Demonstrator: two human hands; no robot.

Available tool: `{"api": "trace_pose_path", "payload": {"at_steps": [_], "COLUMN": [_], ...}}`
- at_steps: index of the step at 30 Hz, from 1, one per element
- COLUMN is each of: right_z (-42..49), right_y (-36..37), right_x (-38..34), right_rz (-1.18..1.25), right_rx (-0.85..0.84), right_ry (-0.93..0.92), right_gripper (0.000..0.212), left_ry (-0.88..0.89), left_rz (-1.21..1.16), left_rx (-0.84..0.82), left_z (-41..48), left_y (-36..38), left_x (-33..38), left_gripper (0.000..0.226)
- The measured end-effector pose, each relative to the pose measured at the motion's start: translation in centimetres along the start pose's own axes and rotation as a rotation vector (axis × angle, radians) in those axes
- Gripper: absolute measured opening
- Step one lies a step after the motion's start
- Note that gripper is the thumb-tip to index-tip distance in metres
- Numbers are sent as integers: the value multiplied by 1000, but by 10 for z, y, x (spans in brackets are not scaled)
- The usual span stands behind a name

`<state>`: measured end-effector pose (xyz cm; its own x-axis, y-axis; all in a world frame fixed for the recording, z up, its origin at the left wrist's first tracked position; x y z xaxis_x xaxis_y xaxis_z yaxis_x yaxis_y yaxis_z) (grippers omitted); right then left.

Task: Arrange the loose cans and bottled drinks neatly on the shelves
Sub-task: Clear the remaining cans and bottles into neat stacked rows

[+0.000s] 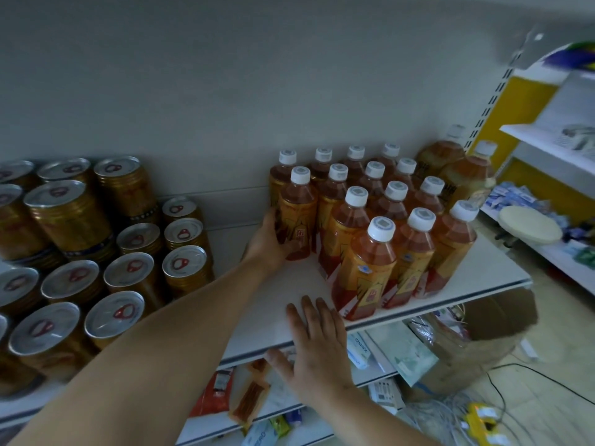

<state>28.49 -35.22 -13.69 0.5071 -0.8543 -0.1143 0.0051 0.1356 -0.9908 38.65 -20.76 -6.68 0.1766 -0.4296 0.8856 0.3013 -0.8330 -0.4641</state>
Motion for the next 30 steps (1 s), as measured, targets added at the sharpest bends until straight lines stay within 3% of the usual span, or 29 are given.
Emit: {"api": "trace_pose_path", "payload": {"at_steps": [7, 11, 17, 23, 28, 30], "right_z": [-1, -1, -1, 14, 31, 30], "right_y": [2, -3, -16, -82, -140, -164], "right_x": [-2, -3, -10, -40, -97, -132], "right_rz": [34, 49, 106, 234, 136, 172], "right_rx": [-69, -88, -123, -29, 23, 67], "right_ry": [4, -2, -38, -76, -155, -166], "right_gripper": [75, 79, 102, 73, 77, 68], "left_ry": [-103, -100, -50, 60, 92, 77], "left_rz": [30, 219, 493, 554, 524, 560], "left_rx": [-80, -134, -161, -82, -8, 17], "left_z": [-11, -34, -82, -139, -194, -221], "left_y": [-1, -8, -46, -114, -185, -221], "left_x": [0, 2, 12, 49, 52, 39], "left_gripper": [89, 88, 76, 65, 65, 65]}}
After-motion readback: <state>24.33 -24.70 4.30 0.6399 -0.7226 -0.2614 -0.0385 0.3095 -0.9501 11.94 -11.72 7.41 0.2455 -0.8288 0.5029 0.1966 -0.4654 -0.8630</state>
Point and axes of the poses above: each hand's wrist, its own z-axis towards the middle knuckle, its own y-axis out of the palm, x = y × z, the point moved 9 cm from there along z, towards the middle knuckle
